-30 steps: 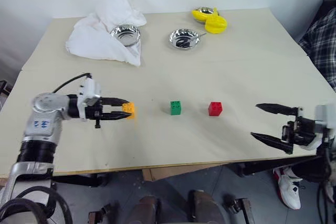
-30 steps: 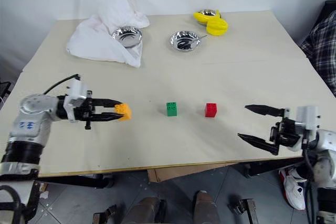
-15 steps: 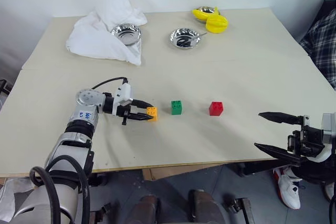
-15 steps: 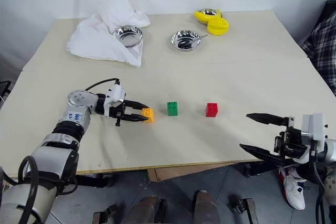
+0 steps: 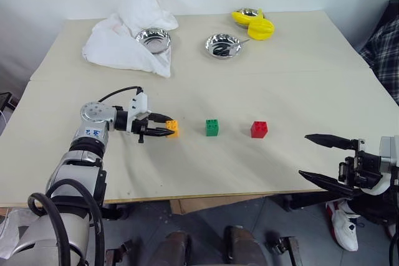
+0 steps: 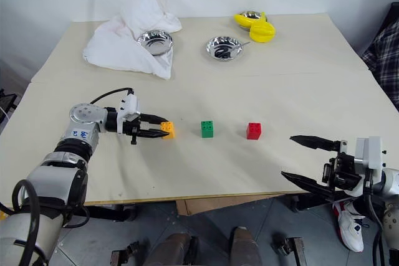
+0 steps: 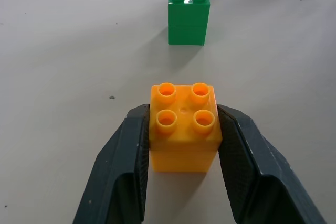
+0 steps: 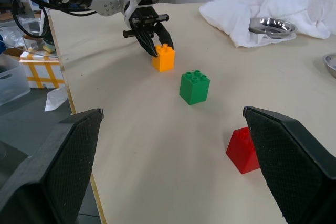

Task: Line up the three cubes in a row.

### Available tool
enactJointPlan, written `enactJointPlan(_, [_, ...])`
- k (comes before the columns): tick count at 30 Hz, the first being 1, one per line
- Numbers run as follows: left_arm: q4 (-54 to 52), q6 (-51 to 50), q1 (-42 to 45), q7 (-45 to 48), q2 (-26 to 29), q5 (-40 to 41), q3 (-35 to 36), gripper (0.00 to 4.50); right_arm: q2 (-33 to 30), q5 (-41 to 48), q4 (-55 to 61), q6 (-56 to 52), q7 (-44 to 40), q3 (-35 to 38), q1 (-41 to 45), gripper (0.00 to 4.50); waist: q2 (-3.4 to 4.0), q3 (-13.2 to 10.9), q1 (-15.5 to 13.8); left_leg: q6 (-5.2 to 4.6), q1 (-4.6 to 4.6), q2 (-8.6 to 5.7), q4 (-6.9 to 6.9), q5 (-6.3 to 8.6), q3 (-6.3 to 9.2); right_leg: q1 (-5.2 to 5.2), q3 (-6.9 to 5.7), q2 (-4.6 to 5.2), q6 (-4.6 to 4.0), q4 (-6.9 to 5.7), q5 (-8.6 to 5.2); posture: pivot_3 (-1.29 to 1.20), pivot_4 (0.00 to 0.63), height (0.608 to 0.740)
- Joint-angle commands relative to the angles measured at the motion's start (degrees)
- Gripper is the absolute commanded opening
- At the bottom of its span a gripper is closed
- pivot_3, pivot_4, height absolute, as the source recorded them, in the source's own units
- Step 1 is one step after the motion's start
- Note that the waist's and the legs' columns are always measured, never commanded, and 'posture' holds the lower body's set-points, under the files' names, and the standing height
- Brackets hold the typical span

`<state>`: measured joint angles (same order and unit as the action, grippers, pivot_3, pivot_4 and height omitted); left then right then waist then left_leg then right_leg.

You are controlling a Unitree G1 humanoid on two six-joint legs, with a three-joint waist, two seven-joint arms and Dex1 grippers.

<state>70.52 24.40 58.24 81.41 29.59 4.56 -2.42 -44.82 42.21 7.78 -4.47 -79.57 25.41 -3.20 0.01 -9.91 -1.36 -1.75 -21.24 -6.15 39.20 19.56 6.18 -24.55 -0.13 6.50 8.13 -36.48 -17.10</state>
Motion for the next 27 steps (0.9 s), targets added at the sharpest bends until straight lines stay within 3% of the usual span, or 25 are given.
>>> enactJointPlan(1, [0.4, 0.3, 1.2, 0.0, -0.4, -0.6, 0.9, 1.47, 0.3, 1.1, 0.6, 0.1, -0.3, 0.8, 0.3, 4.5, 0.0, 0.0, 0.0, 0.0, 0.0, 0.0, 0.0, 0.0, 0.0, 0.0, 0.0, 0.0, 0.0, 0.0, 0.0, 0.0, 0.15, 0.74])
enactJointPlan(20, [1.7, -2.7, 2.4, 2.5, 0.1, -4.3, 0.5, 1.47, 0.8, 1.2, 1.2, -0.1, -0.3, 1.4, -0.9, 4.5, -0.01, 0.0, 0.0, -0.03, 0.0, -0.04, 0.01, -0.02, 0.0, 0.0, -0.01, 0.01, 0.01, -0.04, 0.01, 0.0, 0.15, 0.74])
enactJointPlan(27, [1.7, -2.2, 2.8, 1.5, 0.6, -5.0, 1.0, 3.68, 0.8, 1.2, 1.2, -0.1, -0.2, 1.1, -0.6, 4.5, -0.05, 0.0, 0.0, -0.03, -0.01, -0.03, 0.0, -0.02, 0.01, -0.01, -0.01, 0.0, 0.01, -0.05, 0.01, 0.0, 0.15, 0.74])
